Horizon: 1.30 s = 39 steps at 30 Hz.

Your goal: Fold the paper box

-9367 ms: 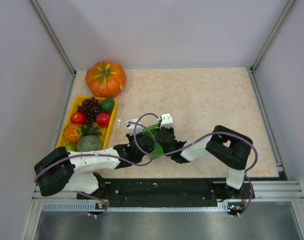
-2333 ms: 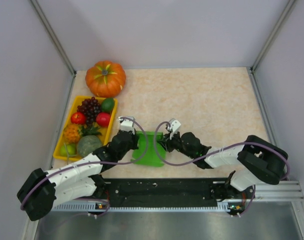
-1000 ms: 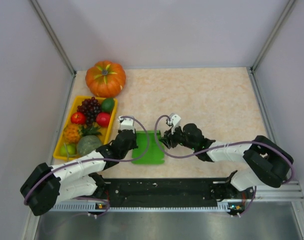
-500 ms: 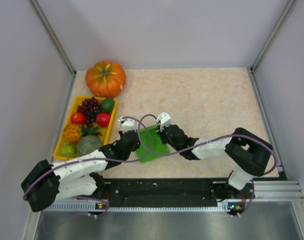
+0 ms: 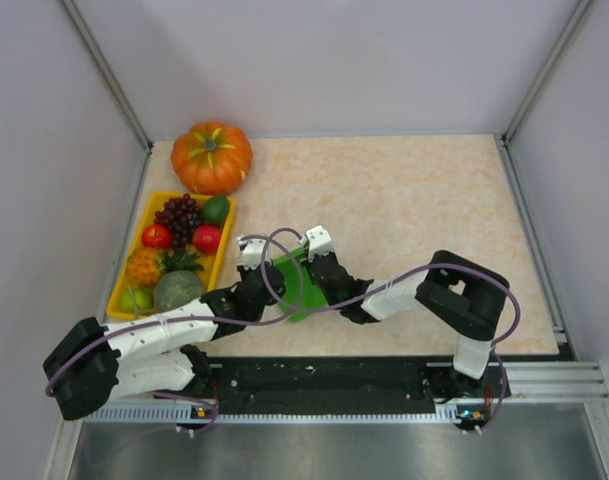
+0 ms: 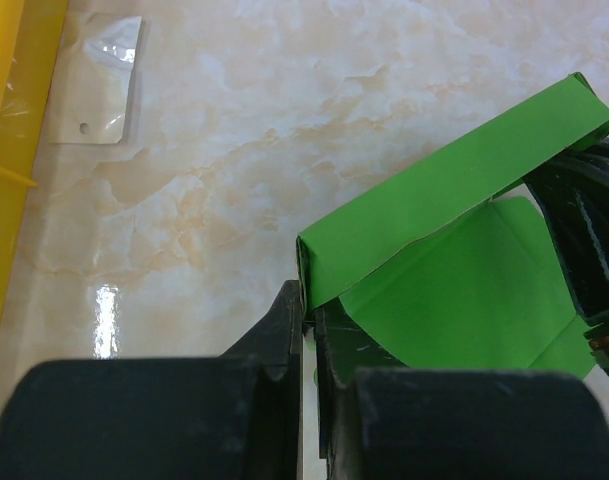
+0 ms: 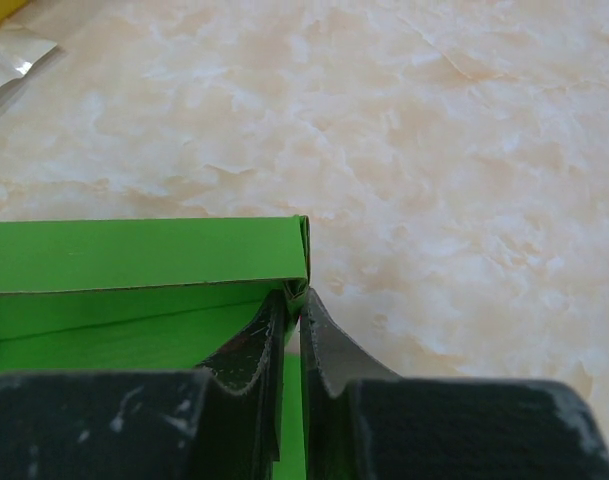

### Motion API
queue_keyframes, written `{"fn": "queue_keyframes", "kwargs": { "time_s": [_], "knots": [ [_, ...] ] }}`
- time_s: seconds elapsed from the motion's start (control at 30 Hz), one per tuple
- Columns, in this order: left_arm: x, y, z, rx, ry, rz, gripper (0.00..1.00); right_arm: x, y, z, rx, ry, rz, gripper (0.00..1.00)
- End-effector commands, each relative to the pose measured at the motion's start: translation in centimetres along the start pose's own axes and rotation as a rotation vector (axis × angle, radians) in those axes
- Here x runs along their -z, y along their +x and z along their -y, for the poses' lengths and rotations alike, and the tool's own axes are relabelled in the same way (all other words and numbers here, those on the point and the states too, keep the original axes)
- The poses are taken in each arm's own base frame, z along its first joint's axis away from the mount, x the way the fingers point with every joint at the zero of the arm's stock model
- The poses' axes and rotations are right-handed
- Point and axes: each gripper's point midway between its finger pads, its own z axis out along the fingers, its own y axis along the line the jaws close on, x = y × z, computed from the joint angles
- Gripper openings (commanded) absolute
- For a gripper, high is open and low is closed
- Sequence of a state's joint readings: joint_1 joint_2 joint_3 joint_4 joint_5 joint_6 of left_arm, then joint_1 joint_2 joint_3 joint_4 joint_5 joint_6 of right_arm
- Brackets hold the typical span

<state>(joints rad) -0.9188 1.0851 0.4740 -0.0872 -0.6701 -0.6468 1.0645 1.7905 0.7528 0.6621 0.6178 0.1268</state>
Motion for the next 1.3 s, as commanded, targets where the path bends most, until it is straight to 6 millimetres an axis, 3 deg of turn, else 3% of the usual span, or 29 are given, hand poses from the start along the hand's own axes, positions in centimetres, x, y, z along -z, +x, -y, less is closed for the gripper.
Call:
{"fn": "queue_keyframes", "kwargs": {
  "time_s": [0.0,0.07,0.13,0.33,0.43,0.47,0.5,0.53,0.57,0.6,0.63,0.73,0.93,1.1,1.13,1.2,1.27],
  "knots": [
    [0.4,-2.5,2.5,0.118,0.063,0.064,0.0,-0.5,1.1,0.2,0.105,0.174,-0.005,0.0],
    [0.4,-2.7,2.3,0.135,0.046,0.066,0.0,-0.5,0.7,1.5,0.142,0.324,-0.008,0.0],
    [0.4,-2.7,2.3,0.146,0.038,0.067,0.0,-0.6,2.2,2.2,0.186,0.399,-0.059,0.0],
    [0.5,-2.8,2.4,0.173,0.037,0.07,0.0,0.0,2.6,3.4,0.177,0.445,-0.067,0.0],
    [0.6,-2.5,3.2,0.184,0.078,0.057,0.0,-0.3,3.2,3.3,0.114,0.366,-0.064,0.0],
    [0.5,-2.1,3.2,0.176,0.084,0.05,0.0,-1.1,1.1,0.7,0.006,0.195,0.014,0.0],
    [0.5,-1.9,3.2,0.174,0.087,0.045,0.0,-1.0,0.5,0.1,-0.035,0.128,0.052,0.0],
    [0.4,-1.8,3.1,0.178,0.081,0.043,0.0,-0.5,1.5,-1.1,-0.026,0.006,0.037,0.0],
    [0.3,-1.5,2.8,0.177,0.07,0.04,0.0,-0.2,-0.2,-1.2,-0.073,-0.024,0.088,0.0],
    [0.2,-1.4,2.6,0.17,0.058,0.039,0.0,0.1,-0.5,-1.4,-0.088,-0.058,0.105,0.0],
    [0.2,-1.4,2.4,0.16,0.043,0.04,0.0,0.8,0.2,-1.6,-0.077,-0.115,0.096,0.0],
    [0.0,-1.2,1.9,0.144,0.02,0.043,0.0,1.4,-0.3,-0.7,-0.099,-0.127,0.114,0.02],
    [-0.2,-1.3,1.8,0.14,0.003,0.046,0.0,2.2,0.4,0.7,-0.091,-0.099,0.1,0.13],
    [-0.2,-1.4,1.0,0.13,-0.041,0.056,0.0,3.2,0.9,1.0,-0.086,-0.114,0.057,0.39],
    [-0.2,-1.5,0.9,0.131,-0.046,0.06,0.0,3.8,0.0,1.3,-0.11,-0.111,0.061,0.41],
    [-0.3,-1.6,0.7,0.122,-0.056,0.064,0.0,5.2,1.1,2.0,-0.101,-0.112,-0.003,0.54],
    [-0.3,-1.5,0.6,0.113,-0.066,0.058,0.0,7.3,0.8,2.4,-0.115,-0.145,-0.064,0.66]
  ]
}}
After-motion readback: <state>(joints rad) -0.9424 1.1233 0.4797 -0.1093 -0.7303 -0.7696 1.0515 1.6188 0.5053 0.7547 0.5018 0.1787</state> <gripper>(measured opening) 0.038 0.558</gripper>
